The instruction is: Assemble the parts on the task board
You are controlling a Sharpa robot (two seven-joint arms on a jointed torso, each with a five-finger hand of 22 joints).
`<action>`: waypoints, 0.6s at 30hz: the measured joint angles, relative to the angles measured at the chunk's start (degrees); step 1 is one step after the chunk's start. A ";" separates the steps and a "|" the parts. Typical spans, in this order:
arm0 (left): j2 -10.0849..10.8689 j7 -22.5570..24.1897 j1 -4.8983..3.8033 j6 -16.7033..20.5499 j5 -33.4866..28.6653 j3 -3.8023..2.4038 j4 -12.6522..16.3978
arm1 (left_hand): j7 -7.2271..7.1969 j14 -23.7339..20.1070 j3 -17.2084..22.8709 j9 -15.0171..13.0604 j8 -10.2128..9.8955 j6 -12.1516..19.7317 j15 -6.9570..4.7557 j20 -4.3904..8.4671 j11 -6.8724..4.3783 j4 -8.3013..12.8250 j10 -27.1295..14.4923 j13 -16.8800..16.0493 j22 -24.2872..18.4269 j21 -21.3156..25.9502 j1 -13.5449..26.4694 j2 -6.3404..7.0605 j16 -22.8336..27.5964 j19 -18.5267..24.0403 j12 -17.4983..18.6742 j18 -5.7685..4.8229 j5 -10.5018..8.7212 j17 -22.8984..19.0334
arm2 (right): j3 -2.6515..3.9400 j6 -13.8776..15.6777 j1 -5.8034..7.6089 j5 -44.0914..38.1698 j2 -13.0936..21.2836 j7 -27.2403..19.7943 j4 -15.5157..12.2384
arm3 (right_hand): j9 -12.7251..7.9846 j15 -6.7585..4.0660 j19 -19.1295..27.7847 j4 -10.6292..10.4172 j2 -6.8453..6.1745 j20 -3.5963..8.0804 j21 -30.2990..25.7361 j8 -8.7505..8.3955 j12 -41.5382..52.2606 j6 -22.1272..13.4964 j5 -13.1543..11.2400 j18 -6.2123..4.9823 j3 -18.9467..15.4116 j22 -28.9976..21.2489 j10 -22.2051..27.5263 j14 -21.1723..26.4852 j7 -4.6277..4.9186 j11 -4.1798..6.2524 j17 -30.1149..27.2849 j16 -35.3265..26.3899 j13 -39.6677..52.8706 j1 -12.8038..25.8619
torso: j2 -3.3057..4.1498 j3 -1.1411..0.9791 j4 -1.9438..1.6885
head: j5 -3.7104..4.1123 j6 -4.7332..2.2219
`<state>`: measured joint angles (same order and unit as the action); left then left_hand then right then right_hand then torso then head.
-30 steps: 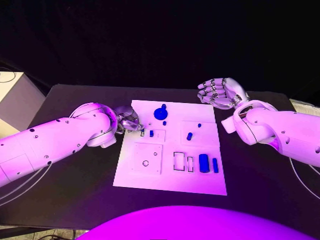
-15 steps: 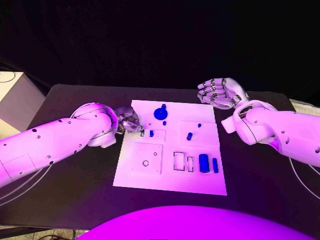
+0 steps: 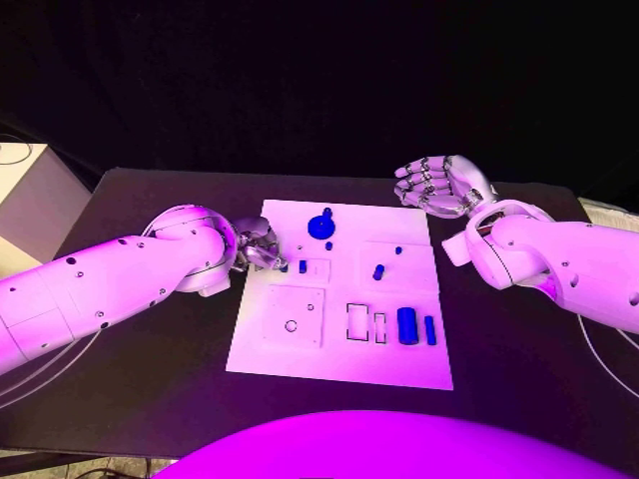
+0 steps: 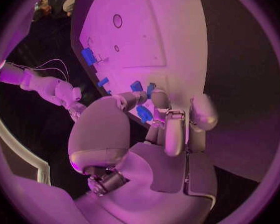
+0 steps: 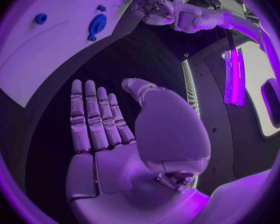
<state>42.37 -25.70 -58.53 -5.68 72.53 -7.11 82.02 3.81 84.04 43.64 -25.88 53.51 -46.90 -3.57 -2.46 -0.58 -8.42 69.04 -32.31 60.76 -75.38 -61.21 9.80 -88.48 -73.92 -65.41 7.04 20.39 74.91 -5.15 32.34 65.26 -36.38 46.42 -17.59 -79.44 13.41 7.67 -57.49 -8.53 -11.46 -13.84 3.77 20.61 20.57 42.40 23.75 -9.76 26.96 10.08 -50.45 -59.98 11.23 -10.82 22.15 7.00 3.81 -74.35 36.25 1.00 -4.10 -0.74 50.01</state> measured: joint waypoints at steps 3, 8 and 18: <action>0.00 -0.11 -0.01 -0.48 0.27 -0.04 -0.04 | 0.09 0.00 0.00 0.01 0.04 0.09 0.00 0.00 0.00 0.00 0.00 -0.15 0.00 0.00 0.00 0.00 0.00 0.00 0.00 0.00 0.00 0.00 | 0.00 -0.01 -0.01 0.01 -0.01 0.00 0.02 | -0.06 0.00 0.00 0.00 0.00 0.00 0.00 0.00 0.00 0.00 0.15 0.00 0.00 -0.18 0.00 0.00 0.00 0.00 -0.08 0.00 0.00 0.00 | 0.00 -0.01 0.00 | -0.02 0.00; 0.00 -0.29 -0.06 -1.09 0.55 -0.08 -0.06 | 0.10 0.00 0.00 0.02 0.04 0.10 0.00 0.00 0.00 0.00 0.00 -0.21 -0.01 0.00 0.00 0.00 0.00 0.00 0.00 0.00 -0.04 0.00 | 0.00 -0.02 -0.01 0.03 -0.03 -0.01 0.04 | -0.11 0.00 0.00 0.00 0.00 0.00 0.00 0.00 0.00 0.00 0.22 0.00 0.00 -0.31 0.00 0.00 0.00 0.00 -0.18 0.00 0.00 0.00 | 0.00 -0.01 0.00 | -0.02 0.00; -0.16 -0.54 -0.10 -1.54 0.83 -0.13 -0.12 | -0.01 0.00 0.00 0.02 0.04 -0.03 0.00 0.00 0.01 0.00 0.00 -0.20 0.08 0.00 0.01 0.01 0.00 0.00 0.00 0.00 -0.07 0.00 | 0.00 -0.04 -0.04 0.06 -0.06 -0.02 0.07 | -0.11 0.00 0.00 0.00 0.00 0.00 0.00 0.00 0.00 0.00 0.22 0.00 0.00 -0.31 0.00 0.00 0.00 0.00 -0.18 0.00 0.01 0.00 | 0.00 -0.01 0.00 | 0.02 0.00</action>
<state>42.21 -26.24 -58.63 -7.22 73.36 -7.24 81.91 3.80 84.04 43.64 -25.86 53.55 -46.93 -3.57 -2.46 -0.58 -8.42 69.04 -32.51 60.84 -75.38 -61.21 9.80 -88.48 -73.92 -65.40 7.04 20.32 74.91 -5.15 32.30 65.22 -36.32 46.36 -17.61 -79.37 13.31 7.67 -57.49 -8.53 -11.46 -13.84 3.77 20.61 20.57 42.40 23.97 -9.76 26.96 9.77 -50.45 -59.98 11.23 -10.82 21.97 7.00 3.82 -74.35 36.25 0.99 -4.10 -0.73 50.01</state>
